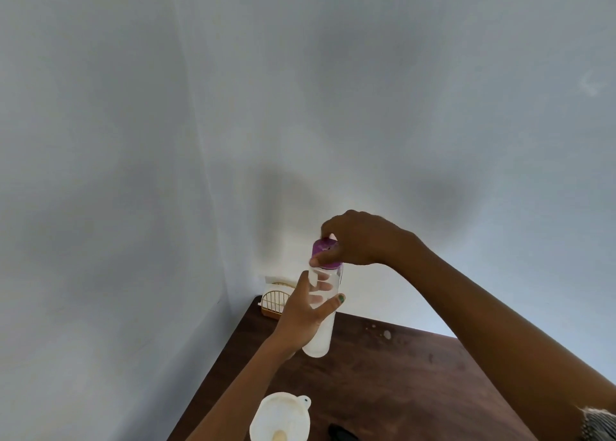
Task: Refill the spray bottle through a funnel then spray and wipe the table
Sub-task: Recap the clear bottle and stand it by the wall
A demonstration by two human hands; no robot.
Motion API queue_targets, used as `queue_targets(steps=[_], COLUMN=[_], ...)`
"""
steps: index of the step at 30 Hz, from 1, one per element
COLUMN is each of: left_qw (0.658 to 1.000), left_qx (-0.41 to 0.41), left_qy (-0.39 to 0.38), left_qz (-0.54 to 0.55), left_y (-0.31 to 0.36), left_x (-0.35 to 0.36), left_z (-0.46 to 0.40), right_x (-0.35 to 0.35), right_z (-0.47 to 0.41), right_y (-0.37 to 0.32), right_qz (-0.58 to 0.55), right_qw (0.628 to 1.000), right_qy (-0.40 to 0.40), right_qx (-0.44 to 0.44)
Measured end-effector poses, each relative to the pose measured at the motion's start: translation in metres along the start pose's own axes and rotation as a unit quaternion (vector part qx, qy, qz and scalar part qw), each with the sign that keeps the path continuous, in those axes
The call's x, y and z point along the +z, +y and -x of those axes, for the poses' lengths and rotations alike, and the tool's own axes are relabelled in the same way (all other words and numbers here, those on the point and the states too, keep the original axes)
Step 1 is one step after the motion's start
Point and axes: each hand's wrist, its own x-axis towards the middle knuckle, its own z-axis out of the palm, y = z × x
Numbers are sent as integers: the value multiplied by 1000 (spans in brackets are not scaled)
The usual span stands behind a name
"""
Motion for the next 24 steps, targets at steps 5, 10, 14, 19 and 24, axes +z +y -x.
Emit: queue_targets(steps=[5,10,14,19,24], left_qw=[1000,999,997,996,994], left_qx=[3,0,-4,-7,-30], left_qy=[-25,-42,-64,-79,-86], left_qz=[-9,-18,-41,-42,-60], left_y=[2,3,-1,-2,-4], left_x=[4,-2,-3,1,1], left_z=[3,2,2,0,-5], right_x=[-1,0,5,11,26], right_z=[-1,2,2,2,-2], right_y=[1,9,11,13,16], right_qz=[27,-95,-98,-88,-98], right_qw=[999,987,989,991,991], right_qy=[40,-99,-86,-86,-69], right_qx=[20,-86,-71,-58,-52])
